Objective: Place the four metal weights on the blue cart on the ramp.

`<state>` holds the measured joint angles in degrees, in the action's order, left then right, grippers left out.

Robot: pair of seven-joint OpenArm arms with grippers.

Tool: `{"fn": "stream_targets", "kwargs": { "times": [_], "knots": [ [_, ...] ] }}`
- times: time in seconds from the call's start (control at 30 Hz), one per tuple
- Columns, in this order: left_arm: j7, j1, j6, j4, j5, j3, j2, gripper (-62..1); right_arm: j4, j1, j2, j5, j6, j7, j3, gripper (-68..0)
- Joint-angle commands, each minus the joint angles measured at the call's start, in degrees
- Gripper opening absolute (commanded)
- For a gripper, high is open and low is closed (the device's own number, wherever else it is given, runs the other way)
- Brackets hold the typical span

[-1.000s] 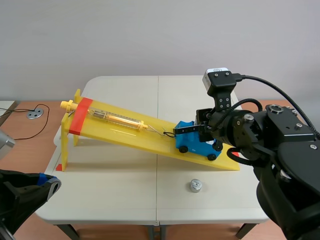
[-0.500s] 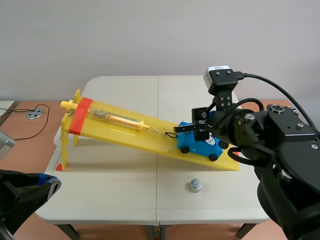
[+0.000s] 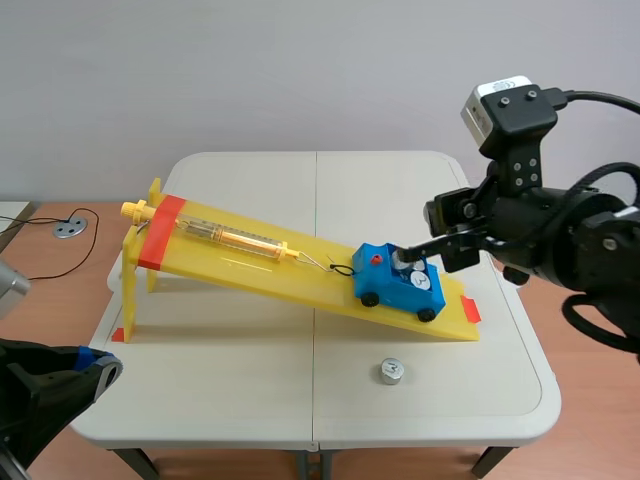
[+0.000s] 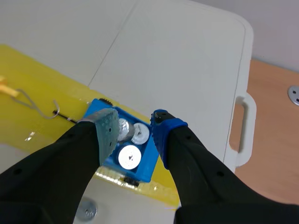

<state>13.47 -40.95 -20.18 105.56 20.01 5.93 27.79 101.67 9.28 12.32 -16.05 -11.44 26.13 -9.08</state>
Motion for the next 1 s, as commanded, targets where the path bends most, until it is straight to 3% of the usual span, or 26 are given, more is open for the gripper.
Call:
{"fn": "stream_targets", "kwargs": {
  "times": [0.0, 0.33, 0.57, 0.73, 0.97],
  "knots": [
    [-5.9, 0.2, -0.6, 4.2, 4.2, 1.0, -0.5, -55.8, 8.1, 0.3, 3.9, -5.6, -0.7, -4.3, 3.2, -48.3],
    [-5.9, 0.2, -0.6, 4.2, 4.2, 1.0, -0.5, -55.8, 18.3, 12.1, 10.5, -8.9, -5.2, -0.5, 10.6, -45.4],
    [-5.9, 0.2, -0.6, 4.2, 4.2, 1.0, -0.5, -55.8, 20.6, 18.1, 11.5, -11.6, -7.0, 1.0, 14.4, -45.5],
    [-5.9, 0.2, -0.6, 4.2, 4.2, 1.0, -0.5, -55.8, 17.8, 18.3, 11.5, -11.6, -9.0, -1.0, 13.8, -45.5],
    [-5.9, 0.2, -0.6, 4.2, 4.2, 1.0, -0.5, -55.8, 7.1, 14.3, 10.8, -11.2, -12.3, -4.1, 11.0, -45.5]
  ]
}}
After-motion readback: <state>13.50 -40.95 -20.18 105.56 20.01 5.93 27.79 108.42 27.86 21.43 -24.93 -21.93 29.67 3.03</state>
